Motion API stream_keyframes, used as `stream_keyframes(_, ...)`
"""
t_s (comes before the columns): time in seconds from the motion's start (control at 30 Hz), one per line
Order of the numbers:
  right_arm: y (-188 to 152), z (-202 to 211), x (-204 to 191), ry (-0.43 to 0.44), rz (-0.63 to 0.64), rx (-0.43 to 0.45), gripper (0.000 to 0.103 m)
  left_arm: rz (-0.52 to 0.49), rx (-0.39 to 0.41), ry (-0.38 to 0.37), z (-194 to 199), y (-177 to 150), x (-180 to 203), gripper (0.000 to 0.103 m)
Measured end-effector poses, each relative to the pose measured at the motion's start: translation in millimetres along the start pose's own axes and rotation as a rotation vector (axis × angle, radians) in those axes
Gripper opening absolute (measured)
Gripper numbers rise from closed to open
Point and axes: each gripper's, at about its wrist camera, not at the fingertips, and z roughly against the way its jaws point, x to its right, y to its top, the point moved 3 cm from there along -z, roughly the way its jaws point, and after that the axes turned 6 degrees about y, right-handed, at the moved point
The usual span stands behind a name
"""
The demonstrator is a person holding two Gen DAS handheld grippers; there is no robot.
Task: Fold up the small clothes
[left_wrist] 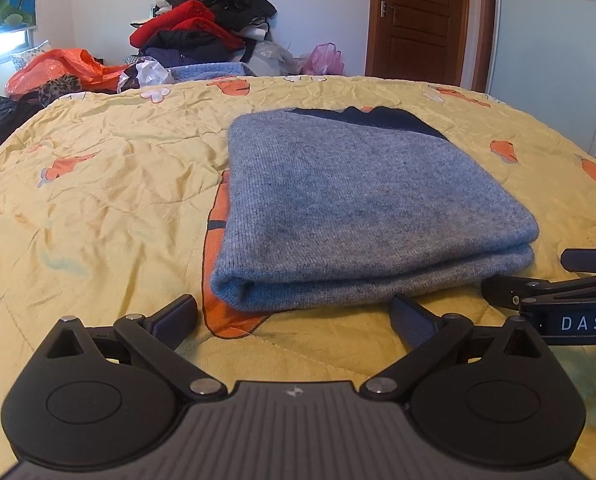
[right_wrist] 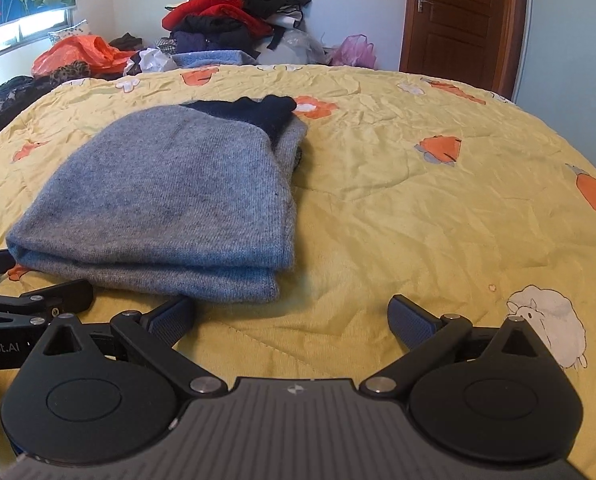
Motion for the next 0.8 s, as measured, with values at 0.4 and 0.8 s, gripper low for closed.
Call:
stream_keyframes(0.4, -1.1, 0.6, -0.4, 0.000, 0.000, 0.002, 0.103, -0.002, 0.000, 0.002, 0.4, -0.3, -0.1, 0.103)
stream_keyframes(0.8, -1.6, 1.3, -0.6, 0.000, 0.000, 0.002, 0.103, -0.002, 0.000, 0.001, 0.8, -0.5, -0.2, 0.103)
